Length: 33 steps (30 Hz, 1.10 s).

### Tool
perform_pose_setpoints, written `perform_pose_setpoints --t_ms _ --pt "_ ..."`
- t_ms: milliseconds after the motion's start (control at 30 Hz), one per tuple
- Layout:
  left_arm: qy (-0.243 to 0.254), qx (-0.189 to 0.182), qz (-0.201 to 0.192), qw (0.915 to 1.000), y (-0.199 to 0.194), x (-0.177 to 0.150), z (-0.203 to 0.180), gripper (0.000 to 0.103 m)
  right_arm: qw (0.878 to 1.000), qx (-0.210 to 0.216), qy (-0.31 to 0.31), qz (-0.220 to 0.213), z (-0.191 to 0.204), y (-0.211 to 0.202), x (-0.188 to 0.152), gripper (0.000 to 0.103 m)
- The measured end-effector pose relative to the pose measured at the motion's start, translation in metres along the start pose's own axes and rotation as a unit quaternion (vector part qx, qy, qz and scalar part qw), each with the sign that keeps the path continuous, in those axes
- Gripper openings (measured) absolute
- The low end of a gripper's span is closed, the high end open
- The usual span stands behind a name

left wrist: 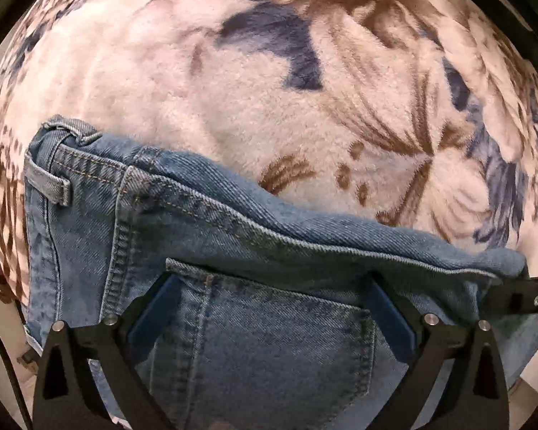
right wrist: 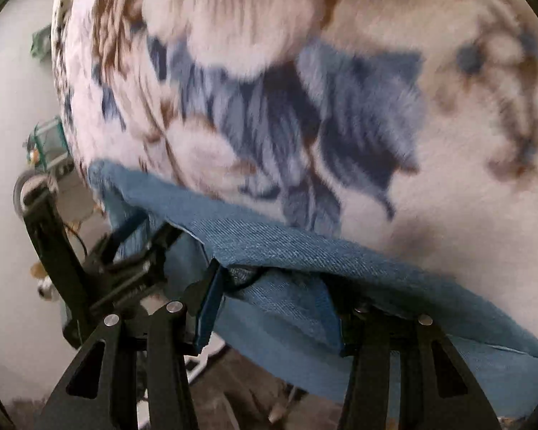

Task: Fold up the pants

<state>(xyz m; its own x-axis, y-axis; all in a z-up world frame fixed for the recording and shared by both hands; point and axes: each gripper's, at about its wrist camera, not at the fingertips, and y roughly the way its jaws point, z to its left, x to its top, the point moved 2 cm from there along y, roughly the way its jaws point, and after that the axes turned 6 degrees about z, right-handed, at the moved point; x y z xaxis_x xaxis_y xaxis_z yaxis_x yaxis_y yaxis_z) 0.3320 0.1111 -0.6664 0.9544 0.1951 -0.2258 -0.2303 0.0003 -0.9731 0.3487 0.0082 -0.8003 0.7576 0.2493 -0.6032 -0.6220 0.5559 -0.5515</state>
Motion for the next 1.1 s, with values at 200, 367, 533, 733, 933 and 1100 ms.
perform_pose_setpoints --t_ms 200,367,533,733,933,1100 --pt "0.012 -0.013 -0.003 0.9998 -0.013 -0.009 -0.003 0.103 0.996 0.085 -0.035 0.003 0.007 0.01 0.012 0.059" --pt "0.027 -0.001 -0.001 0.9996 -0.006 -0.004 -0.002 0.103 0.998 0.044 -0.035 0.009 0.008 0.032 0.014 0.046" --pt "0.028 -0.015 -0.007 0.9995 -0.015 -0.006 -0.009 0.103 0.998 0.038 0.003 -0.048 -0.001 -0.022 0.003 0.011" --pt "0.01 -0.013 0.001 0.9999 -0.019 -0.008 0.005 0.103 0.999 0.028 0.002 -0.024 0.0 -0.008 0.0 0.051" --pt "0.025 0.006 0.007 0.9997 -0.009 -0.006 0.013 0.103 0.999 0.013 0.024 -0.029 0.006 0.017 0.039 0.015" --pt "0.026 0.007 0.004 0.9996 -0.006 -0.012 0.01 0.103 0.996 0.003 0.048 -0.074 0.001 -0.016 0.026 0.017"
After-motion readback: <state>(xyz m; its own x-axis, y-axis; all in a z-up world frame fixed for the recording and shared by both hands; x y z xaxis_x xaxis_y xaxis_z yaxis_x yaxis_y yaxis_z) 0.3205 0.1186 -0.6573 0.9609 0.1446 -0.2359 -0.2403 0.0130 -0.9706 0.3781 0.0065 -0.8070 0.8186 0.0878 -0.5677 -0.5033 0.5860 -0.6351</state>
